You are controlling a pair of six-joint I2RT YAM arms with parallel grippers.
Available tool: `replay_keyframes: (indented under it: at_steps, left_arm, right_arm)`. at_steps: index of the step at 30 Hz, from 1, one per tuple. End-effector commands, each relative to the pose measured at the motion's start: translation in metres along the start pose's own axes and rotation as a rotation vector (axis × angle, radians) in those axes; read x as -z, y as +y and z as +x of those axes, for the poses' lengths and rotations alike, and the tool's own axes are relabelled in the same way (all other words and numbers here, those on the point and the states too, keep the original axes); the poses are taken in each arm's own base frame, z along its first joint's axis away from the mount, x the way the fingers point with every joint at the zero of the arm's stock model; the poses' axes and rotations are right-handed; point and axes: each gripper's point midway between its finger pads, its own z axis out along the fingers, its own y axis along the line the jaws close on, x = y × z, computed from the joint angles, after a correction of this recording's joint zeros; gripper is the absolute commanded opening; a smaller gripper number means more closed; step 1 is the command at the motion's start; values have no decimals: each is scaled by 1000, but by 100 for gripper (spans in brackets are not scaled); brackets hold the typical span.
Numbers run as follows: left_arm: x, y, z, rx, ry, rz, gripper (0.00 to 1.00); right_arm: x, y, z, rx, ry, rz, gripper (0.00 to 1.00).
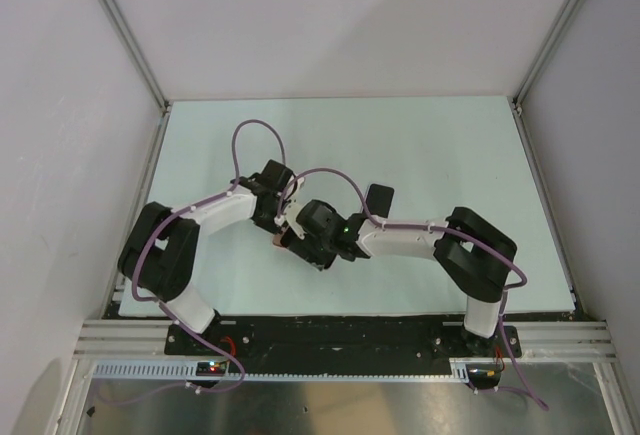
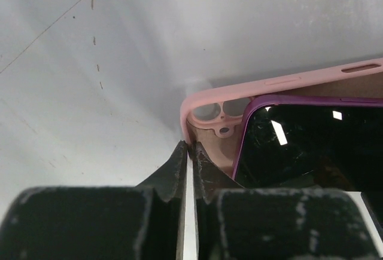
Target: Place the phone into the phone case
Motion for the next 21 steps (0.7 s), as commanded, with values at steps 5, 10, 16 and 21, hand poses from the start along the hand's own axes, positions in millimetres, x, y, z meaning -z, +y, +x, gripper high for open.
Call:
replay_keyframes:
  at_steps: [5,10,16,21]
  left_arm:
    - [15,9,-19,106,-53,-21,28]
    - [30,25,-25,193,-93,-57,40]
    - [46,49,-33,305,-145,-114,37]
    - [56,52,-43,370,-186,-131,36]
  right_arm:
    - [1,-30,-47,2,-141,92,42]
    - [-2,-36,-48,-3,-139,91,42]
    - [2,-37,-54,5,-149,84,43]
    - [-1,-35,-56,29,-144,68,44]
